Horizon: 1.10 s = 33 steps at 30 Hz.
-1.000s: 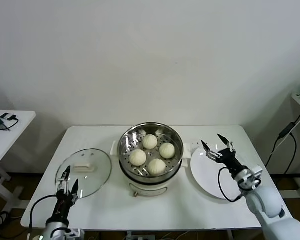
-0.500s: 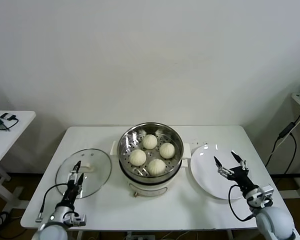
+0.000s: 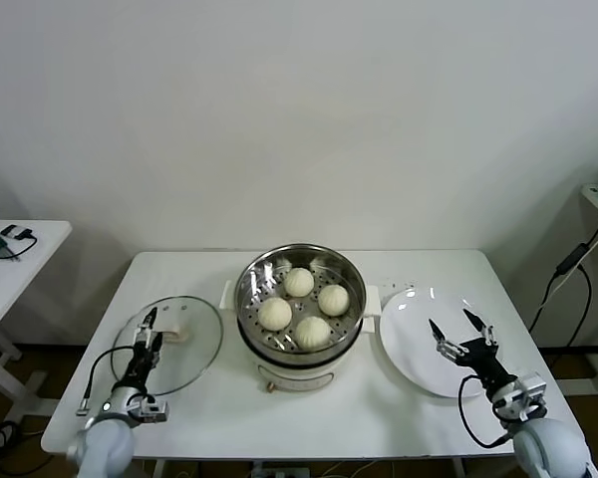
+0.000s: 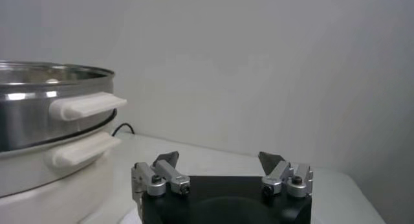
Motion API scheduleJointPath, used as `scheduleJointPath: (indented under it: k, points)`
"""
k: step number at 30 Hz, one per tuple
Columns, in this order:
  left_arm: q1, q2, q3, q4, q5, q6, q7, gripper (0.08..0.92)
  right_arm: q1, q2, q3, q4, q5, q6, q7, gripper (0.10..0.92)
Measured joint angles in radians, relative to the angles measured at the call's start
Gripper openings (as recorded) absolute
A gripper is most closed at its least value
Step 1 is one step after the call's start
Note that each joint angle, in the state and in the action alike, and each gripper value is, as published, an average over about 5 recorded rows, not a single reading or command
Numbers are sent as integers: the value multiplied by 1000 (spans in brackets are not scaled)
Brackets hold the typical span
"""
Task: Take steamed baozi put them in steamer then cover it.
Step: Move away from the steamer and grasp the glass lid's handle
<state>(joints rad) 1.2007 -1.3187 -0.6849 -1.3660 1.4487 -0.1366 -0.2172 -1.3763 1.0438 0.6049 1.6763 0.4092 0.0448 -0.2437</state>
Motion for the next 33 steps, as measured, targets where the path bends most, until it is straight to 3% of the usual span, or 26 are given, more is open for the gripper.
scheduleJointPath:
  k: [13, 33]
  points:
    - [-74, 5, 25, 79, -32, -4, -23, 806, -14, 18, 9, -30, -41, 26, -35, 823]
    - [-98, 18, 43, 118, -76, -35, 3, 247, -15, 45, 13, -65, -93, 53, -63, 823]
